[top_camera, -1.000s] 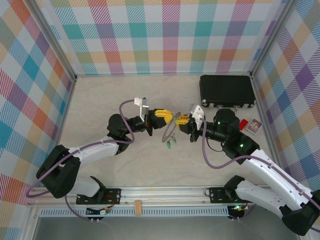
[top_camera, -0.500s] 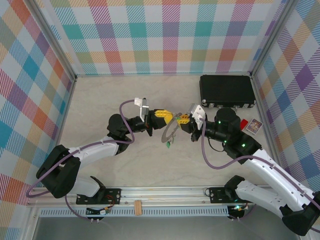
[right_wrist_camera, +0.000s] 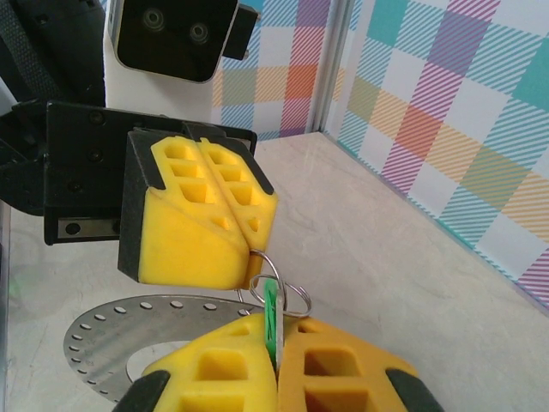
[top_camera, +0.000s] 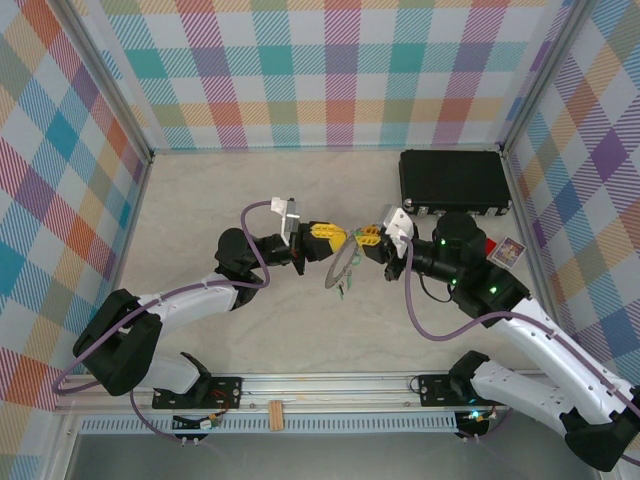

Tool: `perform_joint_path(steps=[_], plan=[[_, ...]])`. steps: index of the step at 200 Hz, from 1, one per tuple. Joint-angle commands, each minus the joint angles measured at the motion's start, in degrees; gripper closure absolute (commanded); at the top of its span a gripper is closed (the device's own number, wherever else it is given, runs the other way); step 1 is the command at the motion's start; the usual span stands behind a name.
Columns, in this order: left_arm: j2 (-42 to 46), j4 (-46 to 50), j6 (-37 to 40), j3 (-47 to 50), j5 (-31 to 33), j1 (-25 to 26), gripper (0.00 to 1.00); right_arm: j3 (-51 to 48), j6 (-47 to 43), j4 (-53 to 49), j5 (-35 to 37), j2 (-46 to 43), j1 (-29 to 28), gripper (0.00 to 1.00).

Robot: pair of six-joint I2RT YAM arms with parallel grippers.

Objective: Put the keys on the keyring

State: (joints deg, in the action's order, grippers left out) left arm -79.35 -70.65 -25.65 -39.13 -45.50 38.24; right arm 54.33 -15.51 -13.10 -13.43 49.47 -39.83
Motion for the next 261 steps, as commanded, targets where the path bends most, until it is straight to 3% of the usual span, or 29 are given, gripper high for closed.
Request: perform_joint_path(steps=[1,16,27,75,124,161,173,261], plan=[[0.0,-2.1,1.5,0.6,-1.4,0.7,1.0,3.0,-1.5,-0.4,1.0,0.4,-0.2,1.0],[0.1,-1.5,2.1,0.7,-0.8,0.7,1.0,3.6,-1.8,-1.1,1.1,0.7,-0.2,1.0],[0.1,-1.2,2.3,1.0,0.1,0.8,0.8,3.9,-1.9,-1.4,1.1,0.8,-0.2,1.0],[1.3,0.5,4.1,1.6,2.6,0.7,0.59,3.8,-2.6,-1.9,2.1,0.7,-0.2,1.0],[4.3,5.4,7.1,2.1,7.3,0.4,0.3,2.6,-3.3,-2.2,4.6,0.7,-0.1,1.0],[7.4,9.6,8.8,2.9,11.7,0.1,0.14,2.0,-3.9,-2.2,7.1,2.2,0.4,1.0],[8.6,10.5,9.3,3.1,12.7,0.1,0.0,1.9,-3.8,-1.9,7.5,2.9,0.5,1.0],[17.9,13.2,12.6,9.9,21.8,-0.1,0.0,2.6,-1.9,5.4,8.1,14.4,1.5,1.0]])
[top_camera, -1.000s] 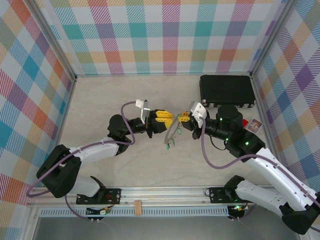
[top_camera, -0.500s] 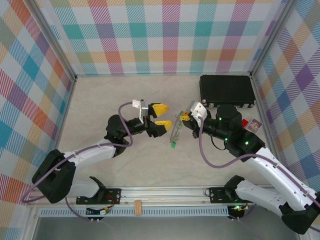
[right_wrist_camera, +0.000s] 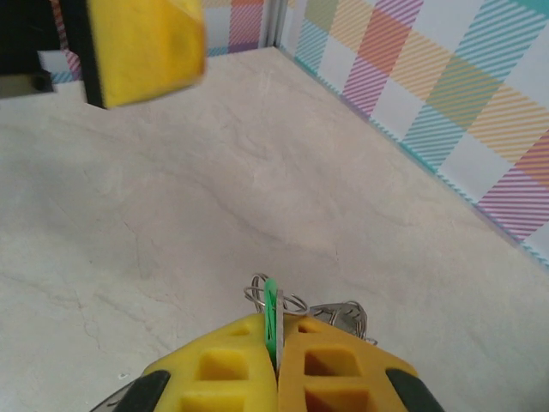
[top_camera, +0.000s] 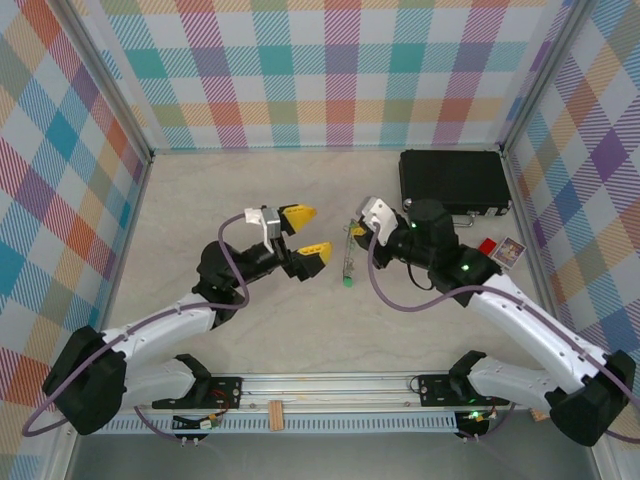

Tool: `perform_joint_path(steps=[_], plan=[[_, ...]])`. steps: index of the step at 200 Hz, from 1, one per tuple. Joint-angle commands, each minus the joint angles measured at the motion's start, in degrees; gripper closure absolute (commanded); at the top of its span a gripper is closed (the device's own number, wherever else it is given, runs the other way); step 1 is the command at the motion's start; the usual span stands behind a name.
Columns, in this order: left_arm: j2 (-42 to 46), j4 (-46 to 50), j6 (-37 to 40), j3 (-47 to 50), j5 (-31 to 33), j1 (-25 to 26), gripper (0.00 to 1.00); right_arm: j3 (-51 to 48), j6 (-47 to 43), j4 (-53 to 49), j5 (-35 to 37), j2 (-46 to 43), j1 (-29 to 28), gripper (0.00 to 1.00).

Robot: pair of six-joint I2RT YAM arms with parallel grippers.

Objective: Put the keys on the keyring

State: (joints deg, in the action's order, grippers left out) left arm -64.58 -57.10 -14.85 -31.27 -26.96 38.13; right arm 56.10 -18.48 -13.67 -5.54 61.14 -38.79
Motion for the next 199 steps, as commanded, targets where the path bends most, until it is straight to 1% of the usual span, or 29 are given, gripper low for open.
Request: perform_joint_path(steps=[1,48,95,146,199], plan=[[3.2,-0.3,1.9,2.1,3.4,0.0,0.0,1.0,1.1,6.1,0.2,2.9,0.5,1.0],[7.3,-0.2,1.7,6.1,6.4,0.0,0.0,7.6,1.6,10.4,-1.0,14.7,1.5,1.0],[11.6,2.7,2.3,8.5,8.3,0.0,0.0,16.7,2.7,14.7,-1.0,27.1,3.0,1.0],[16.5,7.7,4.1,9.7,10.1,0.0,0.0,27.6,6.7,16.9,-3.4,39.3,3.3,1.0],[19.1,9.8,5.0,10.3,10.9,0.0,0.0,39.0,12.4,17.8,-6.4,50.5,3.1,1.0]])
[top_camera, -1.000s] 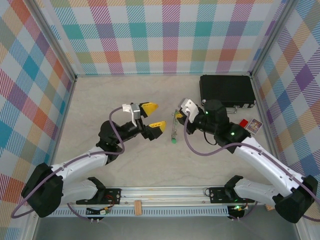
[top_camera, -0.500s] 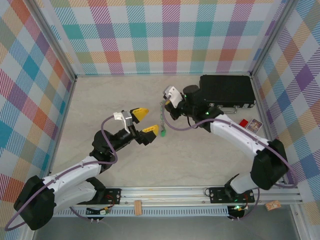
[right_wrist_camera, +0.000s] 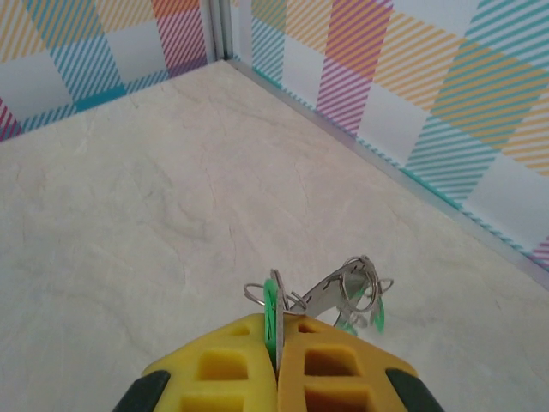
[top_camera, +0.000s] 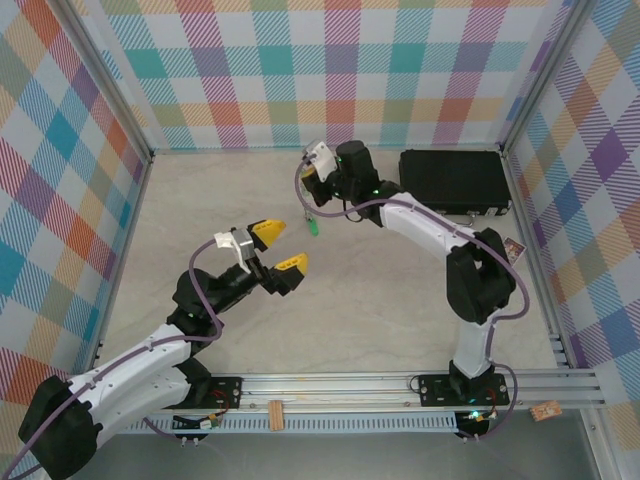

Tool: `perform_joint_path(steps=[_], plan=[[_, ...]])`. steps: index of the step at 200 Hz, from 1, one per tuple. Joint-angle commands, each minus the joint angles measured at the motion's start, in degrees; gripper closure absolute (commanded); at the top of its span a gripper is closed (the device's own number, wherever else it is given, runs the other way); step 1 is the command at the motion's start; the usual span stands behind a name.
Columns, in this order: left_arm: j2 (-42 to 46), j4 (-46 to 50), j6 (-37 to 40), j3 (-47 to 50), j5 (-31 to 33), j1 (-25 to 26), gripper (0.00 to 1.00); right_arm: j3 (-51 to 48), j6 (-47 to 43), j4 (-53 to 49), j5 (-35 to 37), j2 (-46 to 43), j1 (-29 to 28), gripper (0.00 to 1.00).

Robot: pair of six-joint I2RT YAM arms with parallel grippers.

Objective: Put the keys on the keyring

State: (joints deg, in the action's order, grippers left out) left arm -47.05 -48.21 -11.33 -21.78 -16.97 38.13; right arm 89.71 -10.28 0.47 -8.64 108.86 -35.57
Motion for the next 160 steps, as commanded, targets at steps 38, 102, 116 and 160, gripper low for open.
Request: perform_joint_path(steps=[38,102,116,160], plan=[[2.1,1.6,2.0,0.9,1.2,0.0,0.0,8.8,6.8,3.9,-4.0,5.8,-1.3,1.0],[0.5,0.3,1.8,1.1,1.1,0.0,0.0,2.4,7.3,4.6,-1.4,4.4,-0.4,1.0],[0.2,0.2,1.8,1.0,1.0,0.0,0.0,0.7,7.5,5.1,-1.0,3.8,-0.2,1.0],[-0.1,0.3,1.7,0.8,0.8,0.0,0.0,-3.8,7.8,6.5,0.1,1.9,0.3,1.0]])
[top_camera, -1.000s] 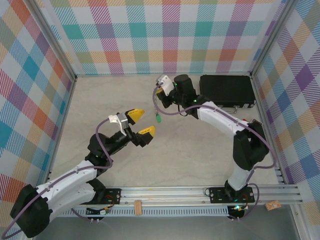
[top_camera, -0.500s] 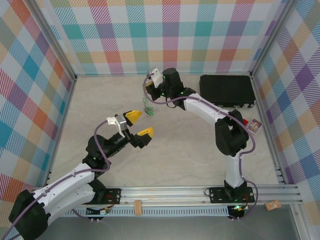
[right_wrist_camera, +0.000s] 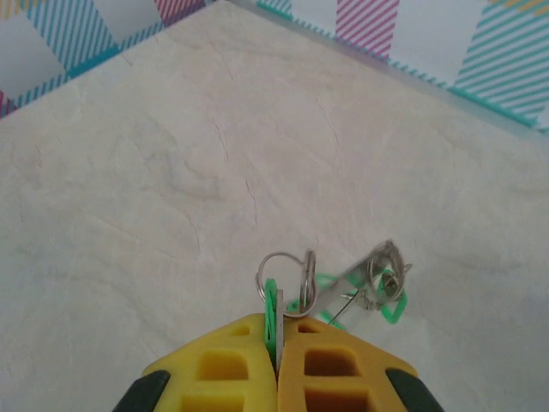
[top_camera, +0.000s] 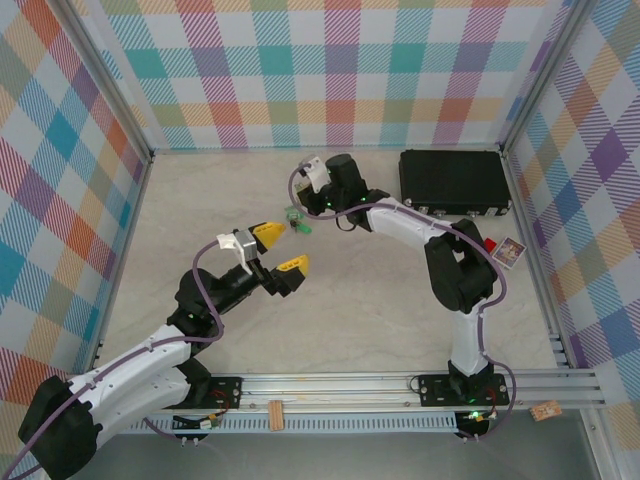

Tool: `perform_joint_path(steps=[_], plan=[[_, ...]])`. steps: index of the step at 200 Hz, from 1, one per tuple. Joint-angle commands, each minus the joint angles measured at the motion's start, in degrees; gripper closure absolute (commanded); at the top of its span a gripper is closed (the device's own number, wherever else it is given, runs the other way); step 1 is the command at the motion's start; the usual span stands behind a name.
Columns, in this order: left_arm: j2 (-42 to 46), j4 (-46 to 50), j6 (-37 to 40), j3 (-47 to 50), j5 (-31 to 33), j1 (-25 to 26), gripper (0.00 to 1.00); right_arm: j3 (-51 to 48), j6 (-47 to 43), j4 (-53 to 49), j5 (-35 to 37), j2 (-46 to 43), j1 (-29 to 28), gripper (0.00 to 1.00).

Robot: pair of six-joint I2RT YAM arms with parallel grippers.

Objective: Put the keys on the keyring

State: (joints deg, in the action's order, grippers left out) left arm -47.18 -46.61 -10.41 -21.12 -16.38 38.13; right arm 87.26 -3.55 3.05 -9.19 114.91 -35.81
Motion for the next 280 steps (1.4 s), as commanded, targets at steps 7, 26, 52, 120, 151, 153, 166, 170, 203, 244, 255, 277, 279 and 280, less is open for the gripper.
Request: perform_joint_path(steps=[7,26,52,120,151,153,166,170,203,244,255,277,279,280], plan=[[0.1,-1.2,0.7,0.0,0.2,0.0,0.0,-2.0,1.0,4.0,0.6,-4.5,0.7,1.0],[-0.1,-1.2,0.8,-0.1,0.2,0.0,0.0,-3.6,0.5,4.1,1.3,-5.5,0.9,1.0],[-0.8,-1.6,0.7,-0.1,0.0,0.0,0.0,-6.4,0.4,4.1,1.5,-7.3,1.6,1.0],[0.0,-0.5,1.6,-0.5,0.6,0.0,0.0,-13.8,-0.4,3.6,1.2,-11.6,2.7,1.0],[0.4,-0.1,1.7,-0.2,0.9,0.0,0.0,-17.3,-1.0,2.9,2.1,-14.0,2.8,1.0],[0.4,-0.2,1.7,-0.2,0.9,0.0,0.0,-17.5,-1.0,2.9,2.1,-14.1,2.8,1.0],[0.4,-0.5,1.7,-0.1,0.9,0.0,0.0,-19.2,-1.2,2.8,2.4,-15.4,3.0,1.0],[0.3,-0.6,1.6,-0.1,0.9,0.0,0.0,-19.7,-1.2,2.7,2.5,-15.8,3.1,1.0],[0.2,-0.9,1.4,0.0,0.6,0.0,0.0,-23.5,-1.5,1.0,3.4,-18.6,3.2,1.0],[0.8,-0.7,1.4,0.3,0.8,0.0,0.0,-28.9,-1.5,-0.8,4.5,-22.5,3.7,1.0],[0.7,-0.7,1.4,0.3,0.7,0.0,0.0,-29.9,-1.6,-2.0,4.7,-23.5,3.7,1.0],[0.6,-0.8,1.4,0.4,0.8,0.0,0.0,-31.4,-1.5,-5.1,5.4,-25.3,3.7,1.0],[0.5,-0.9,1.4,0.4,0.7,0.0,0.0,-31.5,-1.5,-5.4,5.4,-25.4,3.7,1.0],[0.5,-0.9,1.4,0.4,0.7,0.0,0.0,-31.5,-1.5,-5.6,5.5,-25.5,3.7,1.0]])
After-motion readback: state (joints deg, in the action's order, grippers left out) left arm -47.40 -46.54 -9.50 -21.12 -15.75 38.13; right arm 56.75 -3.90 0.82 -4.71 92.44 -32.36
